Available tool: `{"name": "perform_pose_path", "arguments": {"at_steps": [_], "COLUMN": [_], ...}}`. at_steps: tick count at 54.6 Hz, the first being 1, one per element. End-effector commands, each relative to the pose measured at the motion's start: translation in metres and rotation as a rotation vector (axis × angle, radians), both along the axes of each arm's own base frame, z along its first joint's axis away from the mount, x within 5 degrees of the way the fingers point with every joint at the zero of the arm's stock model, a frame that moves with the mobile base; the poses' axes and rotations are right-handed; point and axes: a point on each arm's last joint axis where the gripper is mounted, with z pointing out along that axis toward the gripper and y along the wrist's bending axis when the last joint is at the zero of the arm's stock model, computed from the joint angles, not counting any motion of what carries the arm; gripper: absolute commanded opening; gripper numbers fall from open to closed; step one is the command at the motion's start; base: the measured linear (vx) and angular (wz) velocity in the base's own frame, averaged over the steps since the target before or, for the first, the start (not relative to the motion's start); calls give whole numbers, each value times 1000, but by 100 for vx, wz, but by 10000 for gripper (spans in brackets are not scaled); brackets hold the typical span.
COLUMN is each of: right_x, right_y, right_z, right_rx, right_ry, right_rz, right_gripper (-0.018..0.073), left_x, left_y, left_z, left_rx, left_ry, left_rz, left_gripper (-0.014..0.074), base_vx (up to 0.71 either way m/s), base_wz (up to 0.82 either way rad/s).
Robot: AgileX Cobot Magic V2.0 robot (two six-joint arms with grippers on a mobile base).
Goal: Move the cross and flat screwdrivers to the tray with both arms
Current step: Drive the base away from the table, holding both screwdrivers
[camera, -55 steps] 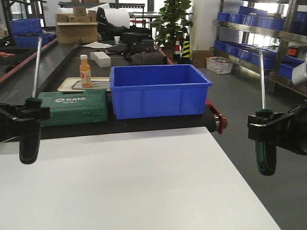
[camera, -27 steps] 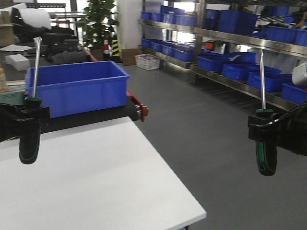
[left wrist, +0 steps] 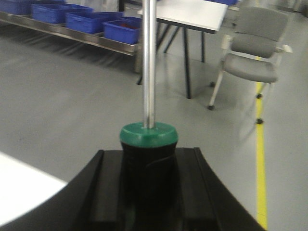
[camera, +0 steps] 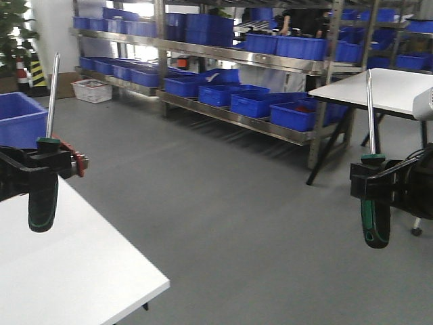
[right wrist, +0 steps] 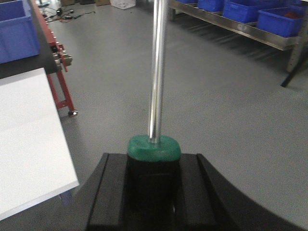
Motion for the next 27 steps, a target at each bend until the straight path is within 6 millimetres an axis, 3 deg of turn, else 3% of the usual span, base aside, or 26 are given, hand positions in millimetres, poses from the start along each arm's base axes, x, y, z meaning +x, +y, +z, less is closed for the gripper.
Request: {"name": "perform_pose_path", "arguments": {"at_steps": [1,27], "right_x": [-4,-4], "right_y": [-4,-4], "right_z": [25,25], "right_rx": [24,24], "right_ry": [-141,-141], "right_rz": [-22,-22], "right_gripper": [-8,-8], "left_x": [-7,-7], "left_y": [1,1], "left_z": [23,23], "left_rx": [-53,-53], "left_ry": [-81,-81], "left_rz": [24,24], "left_gripper": [0,0], "base_vx": [-3,8], "base_wz": [-62,-60]}}
